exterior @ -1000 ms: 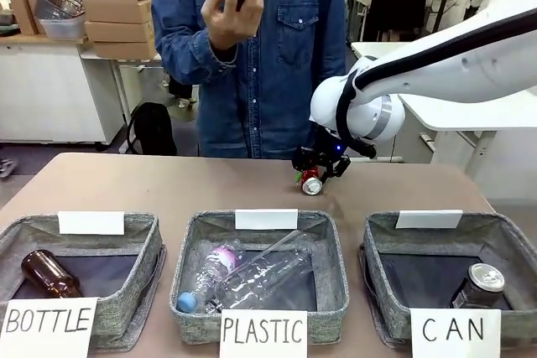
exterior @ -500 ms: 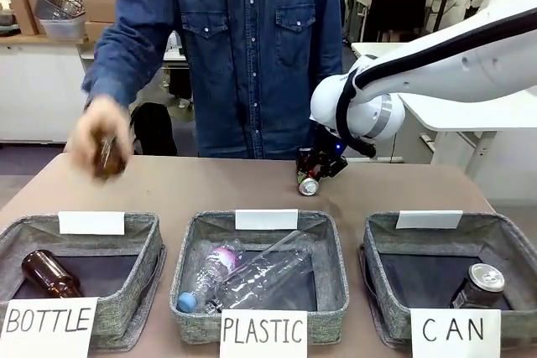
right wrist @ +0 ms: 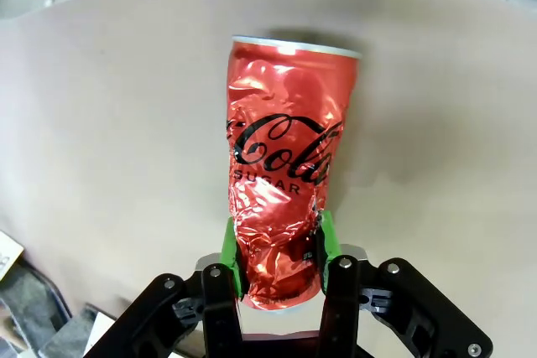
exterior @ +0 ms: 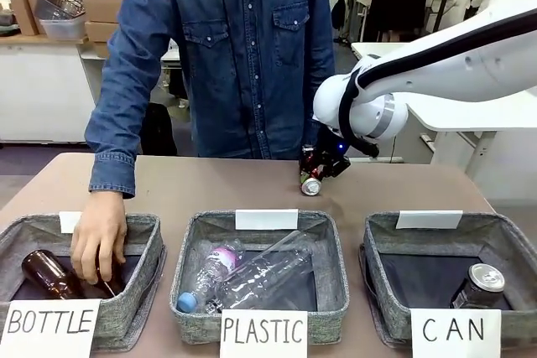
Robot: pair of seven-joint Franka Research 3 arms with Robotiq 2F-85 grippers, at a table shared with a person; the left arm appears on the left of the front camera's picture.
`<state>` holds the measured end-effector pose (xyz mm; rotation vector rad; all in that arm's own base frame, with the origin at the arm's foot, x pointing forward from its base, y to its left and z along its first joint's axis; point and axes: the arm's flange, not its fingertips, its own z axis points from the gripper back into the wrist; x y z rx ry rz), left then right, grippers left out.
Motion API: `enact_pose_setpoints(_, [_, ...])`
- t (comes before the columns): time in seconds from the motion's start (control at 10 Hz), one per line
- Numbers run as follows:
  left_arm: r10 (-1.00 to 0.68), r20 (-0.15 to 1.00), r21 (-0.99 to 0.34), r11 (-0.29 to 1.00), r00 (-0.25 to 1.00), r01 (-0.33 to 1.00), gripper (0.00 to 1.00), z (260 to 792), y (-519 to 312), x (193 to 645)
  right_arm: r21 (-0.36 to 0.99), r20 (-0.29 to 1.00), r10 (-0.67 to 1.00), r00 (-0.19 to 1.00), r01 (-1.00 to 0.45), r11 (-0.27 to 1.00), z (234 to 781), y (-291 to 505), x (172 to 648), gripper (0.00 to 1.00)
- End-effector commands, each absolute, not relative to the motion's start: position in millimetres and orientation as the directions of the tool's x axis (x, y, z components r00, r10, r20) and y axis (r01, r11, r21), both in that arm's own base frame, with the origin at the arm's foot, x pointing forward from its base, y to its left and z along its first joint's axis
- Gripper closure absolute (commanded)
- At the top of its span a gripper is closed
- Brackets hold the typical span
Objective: Sort the can waste into the basket.
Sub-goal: Pick up the can waste from the table and place it in the right Fabric basket.
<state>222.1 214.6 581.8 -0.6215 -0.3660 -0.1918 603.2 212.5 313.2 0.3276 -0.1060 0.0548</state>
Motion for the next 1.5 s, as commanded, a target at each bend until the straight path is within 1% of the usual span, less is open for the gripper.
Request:
enact_pose_setpoints(0.0, [-0.140, 0.419, -0.541, 0.755, 0.897, 0.371, 0.00, 596, 211, 216, 0.325, 0.120, 0.008, 0.993, -0.047, 0.944, 321, 195, 593, 1.00])
enact_pose_setpoints(0.1, [-0.191, 0.409, -0.558, 0.721, 0.892, 0.410, 0.00, 595, 192, 220, 0.373, 0.132, -0.007, 0.991, -0.043, 0.927, 331, 182, 590, 1.00])
enact_pose_setpoints(0.2, [-0.254, 0.385, -0.607, 0.655, 0.888, 0.450, 0.00, 587, 163, 222, 0.403, 0.142, -0.002, 0.990, -0.056, 0.913, 345, 165, 583, 1.00])
enact_pose_setpoints(0.3, [-0.360, 0.372, -0.603, 0.607, 0.856, 0.518, 0.00, 575, 125, 219, 0.406, 0.150, -0.012, 0.989, -0.050, 0.912, 365, 142, 572, 1.00])
enact_pose_setpoints(0.4, [-0.440, 0.367, -0.590, 0.571, 0.820, 0.571, 0.00, 567, 93, 216, 0.428, 0.178, -0.002, 0.984, -0.076, 0.900, 387, 119, 559, 1.00])
enact_pose_setpoints(0.5, [-0.500, 0.379, -0.581, 0.526, 0.778, 0.621, 0.00, 562, 65, 211, 0.439, 0.199, 0.023, 0.980, -0.110, 0.892, 412, 98, 542, 1.00])
enact_pose_setpoints(0.6, [-0.544, 0.387, -0.601, 0.463, 0.744, 0.651, 0.00, 558, 38, 200, 0.441, 0.187, 0.048, 0.981, -0.127, 0.889, 437, 74, 522, 1.00])
enact_pose_setpoints(0.7, [-0.614, 0.313, -0.547, 0.508, 0.725, 0.666, 0.00, 550, 17, 189, 0.475, 0.168, 0.069, 0.983, -0.142, 0.868, 469, 49, 493, 1.00])
enact_pose_setpoints(0.8, [-0.504, 0.350, -0.603, 0.524, 0.789, 0.602, 0.00, 561, 52, 211, 0.517, 0.169, 0.100, 0.981, -0.174, 0.838, 497, 34, 465, 1.00])
enact_pose_setpoints(1.0, [-0.504, 0.350, -0.603, 0.524, 0.789, 0.602, 0.00, 561, 52, 211, 0.447, 0.158, 0.192, 0.969, -0.244, 0.861, 525, 23, 399, 1.00])
enact_pose_setpoints(1.1, [-0.504, 0.350, -0.603, 0.524, 0.789, 0.602, 0.00, 561, 52, 211, 0.416, 0.139, 0.268, 0.953, -0.302, 0.858, 524, 27, 365, 1.00])
enact_pose_setpoints(1.2, [-0.504, 0.350, -0.603, 0.524, 0.789, 0.602, 0.00, 561, 52, 211, 0.373, 0.099, 0.337, 0.936, -0.349, 0.860, 510, 34, 334, 1.00])
enact_pose_setpoints(1.3, [-0.504, 0.350, -0.603, 0.524, 0.789, 0.602, 0.00, 561, 52, 211, 0.356, 0.071, 0.353, 0.933, -0.354, 0.865, 496, 40, 311, 1.00])
enact_pose_setpoints(1.4, [-0.504, 0.350, -0.603, 0.524, 0.789, 0.602, 0.00, 561, 52, 211, 0.336, 0.079, 0.400, 0.913, -0.402, 0.852, 485, 44, 290, 1.00])
